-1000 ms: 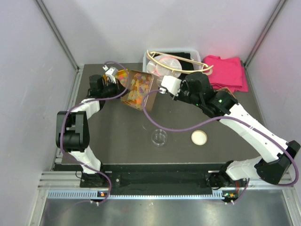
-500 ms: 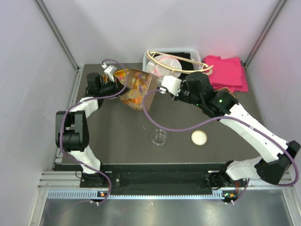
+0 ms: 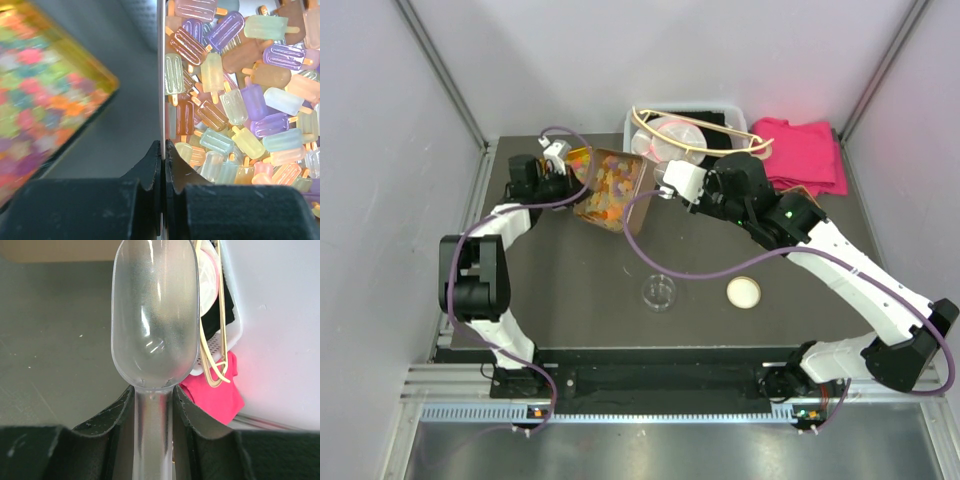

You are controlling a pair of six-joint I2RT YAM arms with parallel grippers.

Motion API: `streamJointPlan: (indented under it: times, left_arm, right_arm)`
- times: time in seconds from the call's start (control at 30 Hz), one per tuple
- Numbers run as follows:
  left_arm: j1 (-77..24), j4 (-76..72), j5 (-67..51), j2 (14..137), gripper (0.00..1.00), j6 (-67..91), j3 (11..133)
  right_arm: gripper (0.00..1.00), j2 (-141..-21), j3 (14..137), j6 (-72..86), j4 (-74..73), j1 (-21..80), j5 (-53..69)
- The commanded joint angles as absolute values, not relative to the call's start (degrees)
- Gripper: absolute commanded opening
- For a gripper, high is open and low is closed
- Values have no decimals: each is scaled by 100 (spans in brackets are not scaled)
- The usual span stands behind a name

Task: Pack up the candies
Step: Adjust the storage box at the center of the board.

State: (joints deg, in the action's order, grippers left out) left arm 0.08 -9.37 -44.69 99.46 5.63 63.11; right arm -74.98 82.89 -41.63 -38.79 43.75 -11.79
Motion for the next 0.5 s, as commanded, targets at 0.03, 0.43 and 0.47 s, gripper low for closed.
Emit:
streamJointPlan:
  times: [0.03, 0.43, 0.47]
  left_arm:
    - [-325, -238, -2630, 9774, 0, 72, 6873]
    - [-844, -211, -1292, 9571, 0, -123, 6732]
    - [-844, -211, -1257, 9589, 0, -97, 6767]
  right_arm:
    - [0, -7286, 8429, -4359, -3665, 4377, -1283]
    - [0, -8049, 8218, -5798, -3270, 5264, -2680]
    - [0, -8120, 8174, -5914, -3174, 5369, -2872]
